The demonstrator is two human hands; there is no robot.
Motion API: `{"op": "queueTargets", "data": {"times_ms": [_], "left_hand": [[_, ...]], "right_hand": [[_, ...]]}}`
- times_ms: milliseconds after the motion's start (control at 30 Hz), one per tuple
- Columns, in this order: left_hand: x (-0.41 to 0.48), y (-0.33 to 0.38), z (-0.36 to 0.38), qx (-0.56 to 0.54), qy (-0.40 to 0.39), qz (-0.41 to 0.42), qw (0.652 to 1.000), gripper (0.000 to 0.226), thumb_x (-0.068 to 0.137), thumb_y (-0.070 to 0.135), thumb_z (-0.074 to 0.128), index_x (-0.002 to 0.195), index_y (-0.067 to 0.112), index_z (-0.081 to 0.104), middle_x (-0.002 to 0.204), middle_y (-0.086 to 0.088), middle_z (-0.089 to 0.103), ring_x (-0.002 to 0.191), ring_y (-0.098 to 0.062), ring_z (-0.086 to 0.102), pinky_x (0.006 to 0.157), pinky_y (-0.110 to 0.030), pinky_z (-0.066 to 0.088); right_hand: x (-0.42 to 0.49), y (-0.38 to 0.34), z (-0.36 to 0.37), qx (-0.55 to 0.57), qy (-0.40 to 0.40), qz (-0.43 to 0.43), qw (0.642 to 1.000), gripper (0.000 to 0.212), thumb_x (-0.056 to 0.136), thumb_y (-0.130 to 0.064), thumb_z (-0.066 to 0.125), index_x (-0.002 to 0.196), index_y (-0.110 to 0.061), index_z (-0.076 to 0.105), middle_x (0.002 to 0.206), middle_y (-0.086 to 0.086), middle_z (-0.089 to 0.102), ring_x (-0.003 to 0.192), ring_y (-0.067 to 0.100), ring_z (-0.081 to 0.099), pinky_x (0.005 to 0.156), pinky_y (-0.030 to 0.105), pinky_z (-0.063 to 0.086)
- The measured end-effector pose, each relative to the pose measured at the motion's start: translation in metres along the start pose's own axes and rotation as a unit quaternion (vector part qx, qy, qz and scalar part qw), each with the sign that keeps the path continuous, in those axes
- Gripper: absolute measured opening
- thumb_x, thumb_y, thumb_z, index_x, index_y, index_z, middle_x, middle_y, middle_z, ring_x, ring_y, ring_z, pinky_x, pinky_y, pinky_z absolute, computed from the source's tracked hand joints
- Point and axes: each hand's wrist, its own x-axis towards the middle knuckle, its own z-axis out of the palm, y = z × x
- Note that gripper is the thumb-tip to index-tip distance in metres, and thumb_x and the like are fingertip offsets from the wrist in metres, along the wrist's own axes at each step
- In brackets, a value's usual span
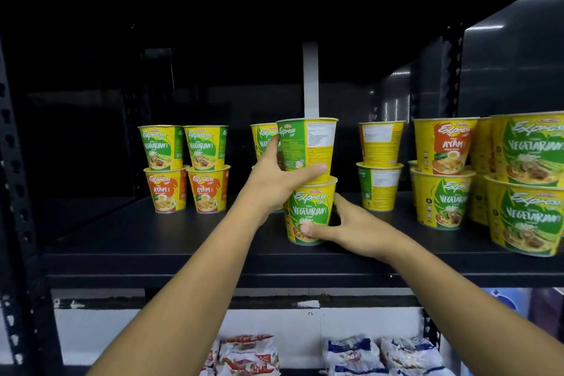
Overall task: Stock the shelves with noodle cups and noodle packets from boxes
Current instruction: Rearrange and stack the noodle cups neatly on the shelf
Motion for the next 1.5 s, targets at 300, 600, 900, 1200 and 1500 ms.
{"op": "queueTargets", "data": {"times_ms": [300,600,900,1200,1500], "left_hand": [[0.005,-0.002,0.001,-0.109,-0.001,-0.030,0.994,0.122,0.064,0.048,0.095,0.160,0.041,0.019,0.135,0.002,0.063,0.117,-0.016,0.069,0.104,-0.047,0.055],[0.005,-0.010,0.001,-0.183,0.019,-0.017,0.983,0.103,0.081,0.040,0.084,0.161,0.034,0.020,0.134,-0.001,0.064,0.121,-0.017,0.066,0.105,-0.043,0.053],[0.006,-0.010,0.005,-0.167,0.082,0.006,0.982,0.087,0.092,0.022,0.075,0.159,0.035,0.021,0.112,0.005,0.075,0.105,-0.014,0.073,0.103,-0.049,0.054],[0.004,-0.011,0.007,-0.148,0.060,-0.003,0.987,0.098,0.083,0.038,0.085,0.157,0.043,0.022,0.128,-0.003,0.068,0.112,-0.019,0.072,0.100,-0.049,0.056],[0.002,-0.010,0.002,-0.155,0.017,-0.007,0.988,0.088,0.083,0.044,0.082,0.155,0.036,0.031,0.132,0.002,0.066,0.114,-0.014,0.070,0.099,-0.041,0.056]], "right_hand": [[0.000,0.000,-0.001,0.012,-0.009,-0.005,1.000,0.066,0.083,-0.055,0.079,0.136,-0.051,0.038,0.128,-0.026,0.063,0.114,-0.009,0.059,0.098,0.020,0.044],[0.000,0.002,-0.002,0.009,-0.007,-0.001,1.000,0.063,0.083,-0.055,0.078,0.134,-0.050,0.040,0.129,-0.025,0.062,0.111,-0.011,0.058,0.088,0.012,0.042],[-0.001,0.001,-0.002,0.006,-0.007,0.004,1.000,0.063,0.083,-0.056,0.077,0.135,-0.046,0.042,0.124,-0.026,0.063,0.107,-0.014,0.059,0.081,0.006,0.041],[0.001,0.002,-0.002,0.005,-0.006,0.008,1.000,0.068,0.083,-0.058,0.077,0.139,-0.043,0.042,0.125,-0.024,0.063,0.107,-0.011,0.060,0.083,0.009,0.043],[0.002,0.003,-0.002,-0.003,-0.004,0.008,1.000,0.064,0.083,-0.058,0.077,0.134,-0.048,0.039,0.120,-0.029,0.061,0.105,-0.014,0.058,0.081,0.007,0.041]]}}
